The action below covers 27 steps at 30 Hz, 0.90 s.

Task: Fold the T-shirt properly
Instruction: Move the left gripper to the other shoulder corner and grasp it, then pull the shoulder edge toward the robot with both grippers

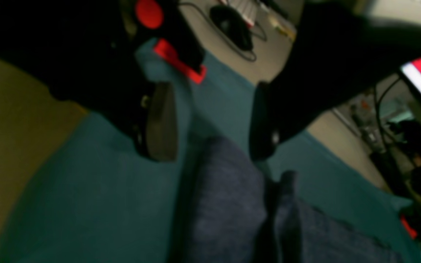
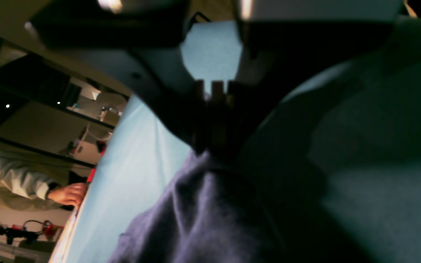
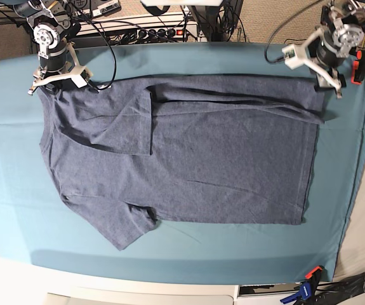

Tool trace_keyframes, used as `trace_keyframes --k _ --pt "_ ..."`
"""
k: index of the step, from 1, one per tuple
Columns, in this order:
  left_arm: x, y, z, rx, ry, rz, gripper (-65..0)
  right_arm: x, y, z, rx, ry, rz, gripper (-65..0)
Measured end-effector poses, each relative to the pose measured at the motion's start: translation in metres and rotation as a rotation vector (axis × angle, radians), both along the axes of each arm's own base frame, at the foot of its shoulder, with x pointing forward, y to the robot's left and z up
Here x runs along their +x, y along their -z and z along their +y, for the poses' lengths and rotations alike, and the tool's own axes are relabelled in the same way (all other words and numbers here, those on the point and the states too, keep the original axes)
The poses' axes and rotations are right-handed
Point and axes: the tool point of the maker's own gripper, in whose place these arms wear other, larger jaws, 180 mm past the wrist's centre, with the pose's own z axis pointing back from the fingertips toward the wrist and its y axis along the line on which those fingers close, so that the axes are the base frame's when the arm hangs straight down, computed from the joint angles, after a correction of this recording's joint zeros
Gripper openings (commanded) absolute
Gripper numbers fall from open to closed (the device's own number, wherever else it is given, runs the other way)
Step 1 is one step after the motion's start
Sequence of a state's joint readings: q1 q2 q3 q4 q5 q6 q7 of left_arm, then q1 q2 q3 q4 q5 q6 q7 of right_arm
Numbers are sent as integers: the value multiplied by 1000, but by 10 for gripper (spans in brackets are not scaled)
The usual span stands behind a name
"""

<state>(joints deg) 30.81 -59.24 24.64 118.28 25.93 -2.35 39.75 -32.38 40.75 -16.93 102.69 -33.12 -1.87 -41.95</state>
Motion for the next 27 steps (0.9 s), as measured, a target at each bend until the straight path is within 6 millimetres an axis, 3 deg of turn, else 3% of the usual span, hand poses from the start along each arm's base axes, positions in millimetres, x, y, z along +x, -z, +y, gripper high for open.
trace_keyframes --k 16,20,27 --pt "2 0 -29 -125 35 -52 -320 0 0 0 0 0 -1 -650" --pt "-1 12 -21 -112 26 -37 -320 0 0 0 0 -1 -1 -650" --pt "4 17 -8 -73 20 -77 -322 0 0 0 0 -1 -1 -650"
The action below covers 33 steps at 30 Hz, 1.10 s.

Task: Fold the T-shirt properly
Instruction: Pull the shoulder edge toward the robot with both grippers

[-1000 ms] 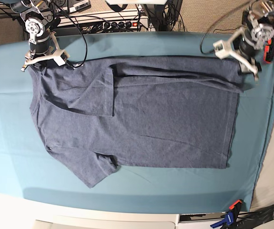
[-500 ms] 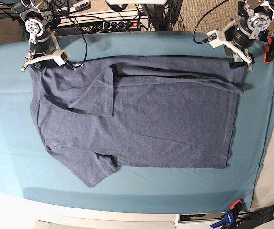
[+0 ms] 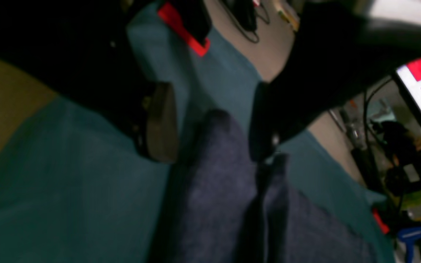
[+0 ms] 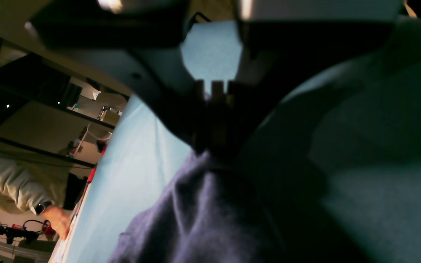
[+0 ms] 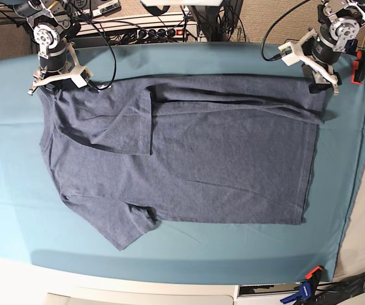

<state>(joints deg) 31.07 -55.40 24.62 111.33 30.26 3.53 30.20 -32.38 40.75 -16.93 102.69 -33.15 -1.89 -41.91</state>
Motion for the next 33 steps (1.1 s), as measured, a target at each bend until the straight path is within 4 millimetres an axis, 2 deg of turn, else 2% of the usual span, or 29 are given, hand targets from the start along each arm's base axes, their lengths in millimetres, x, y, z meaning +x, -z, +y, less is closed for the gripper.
trace_keyframes --k 8,16,21,23,24,26,27,33 --pt "0 1 -1 -5 8 -2 -382 0 0 0 0 0 0 -650" --pt "22 -7 -1 -20 -4 -36 -382 0 0 0 0 0 0 -650" --pt "24 -7 -1 -29 -10 -36 -391 0 0 0 0 0 0 -650" --pt "24 -7 -1 -29 -10 -36 -446 0 0 0 0 0 1 -650" --pt "24 -7 -1 -28 -8 -33 -490 0 0 0 0 0 0 -650" --pt "21 -4 -2 -21 2 -14 -620 0 0 0 0 0 0 -650" --pt "19 -2 -2 -17 10 2 -650 0 0 0 0 0 0 -650" --pt "16 0 -3 -24 7 24 -650 0 0 0 0 0 0 -650"
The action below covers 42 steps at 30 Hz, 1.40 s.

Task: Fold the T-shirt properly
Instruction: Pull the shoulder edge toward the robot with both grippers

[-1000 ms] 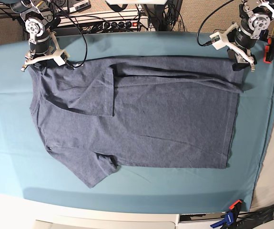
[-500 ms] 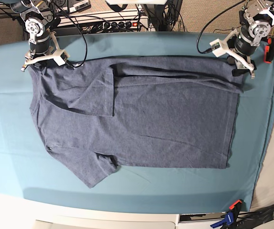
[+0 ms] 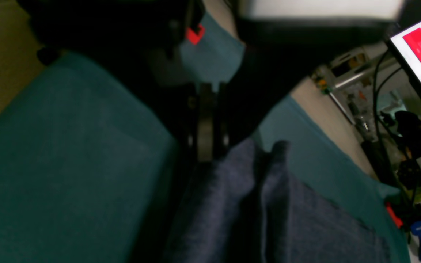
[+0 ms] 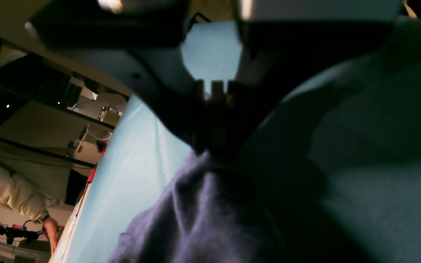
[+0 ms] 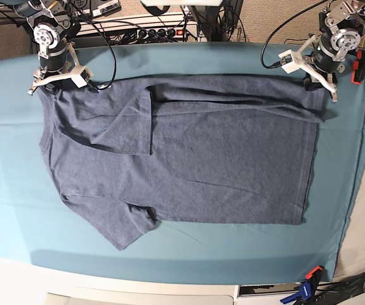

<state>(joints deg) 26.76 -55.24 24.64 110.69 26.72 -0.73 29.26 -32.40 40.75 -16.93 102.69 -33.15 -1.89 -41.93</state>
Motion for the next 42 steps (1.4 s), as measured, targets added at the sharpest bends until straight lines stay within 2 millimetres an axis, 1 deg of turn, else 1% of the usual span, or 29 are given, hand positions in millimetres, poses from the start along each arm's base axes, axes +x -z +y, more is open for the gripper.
trace_keyframes --k 5,10,14,19,25,30,33,36,40,41,42 --pt "-2 2 0 -14 -17 15 -650 3 -4 -4 -13 -5 -11 -650" --pt "-3 1 10 22 -32 23 -650 3 -12 -15 -77 -46 -7 -650" --pt "-7 -2 14 43 -15 31 -650 -12 -7 -20 -108 -66 34 -650" --pt "-27 0 12 49 -8 73 -650 -36 -2 -22 -140 -86 75 -650" --pt "-42 4 14 62 -12 106 -650 -63 4 -25 -159 -81 125 -650" --pt "-51 7 16 79 -10 120 -650 -75 4 -27 -181 -92 138 -650" --pt "-55 8 16 79 -12 130 -650 -76 4 -28 -183 -88 140 -650" --pt "-55 8 16 79 -12 129 -650 -74 4 -28 -183 -88 137 -650" --pt "-55 8 16 79 -12 129 -650 -69 -2 -27 -170 -73 81 -650" --pt "-55 8 16 78 -12 130 -596 -69 -2 -27 -170 -73 82 -638" --pt "-55 8 17 82 -15 130 -513 -69 -2 -27 -170 -73 84 -542"
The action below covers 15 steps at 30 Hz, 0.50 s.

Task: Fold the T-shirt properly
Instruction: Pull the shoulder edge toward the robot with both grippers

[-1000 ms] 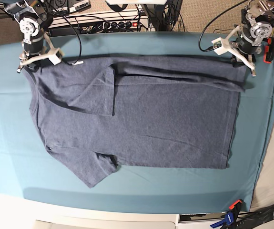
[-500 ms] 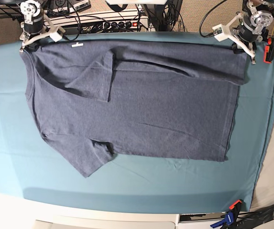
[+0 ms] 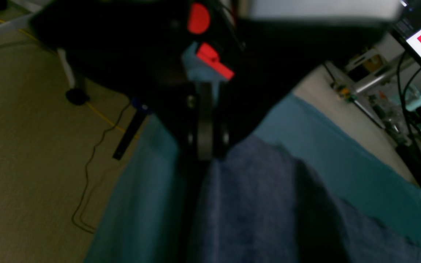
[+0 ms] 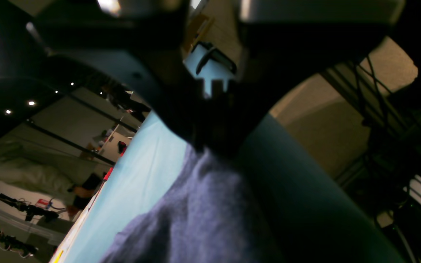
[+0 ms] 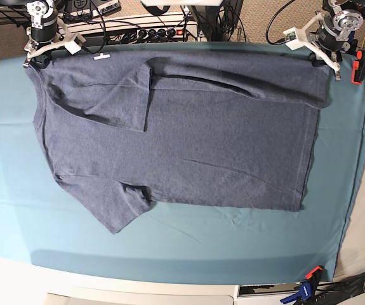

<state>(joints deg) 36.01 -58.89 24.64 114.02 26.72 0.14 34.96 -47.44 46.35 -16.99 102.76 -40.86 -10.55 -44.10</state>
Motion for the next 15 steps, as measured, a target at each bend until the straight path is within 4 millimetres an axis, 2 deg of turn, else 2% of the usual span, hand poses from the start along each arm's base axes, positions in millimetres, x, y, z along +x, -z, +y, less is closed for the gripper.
trace_keyframes --k 1,2,3,10,13,15 --pt "0 -1 1 7 -3 -5 -437 0 0 0 -1 2 1 -448" --pt "2 -2 3 14 -3 -14 -383 -1 -1 -3 -10 12 0 -385" --pt "4 -3 2 18 2 -20 -360 1 -3 -3 -18 5 -9 -373" --pt "4 -4 8 42 -15 -18 -360 -2 -7 -11 -74 22 -5 -374" --pt "0 -3 14 71 -32 -8 -360 -8 -15 -7 -109 -17 -31 -374" --pt "-10 -4 14 75 -28 14 -360 -16 -19 0 -106 -43 -34 -374"
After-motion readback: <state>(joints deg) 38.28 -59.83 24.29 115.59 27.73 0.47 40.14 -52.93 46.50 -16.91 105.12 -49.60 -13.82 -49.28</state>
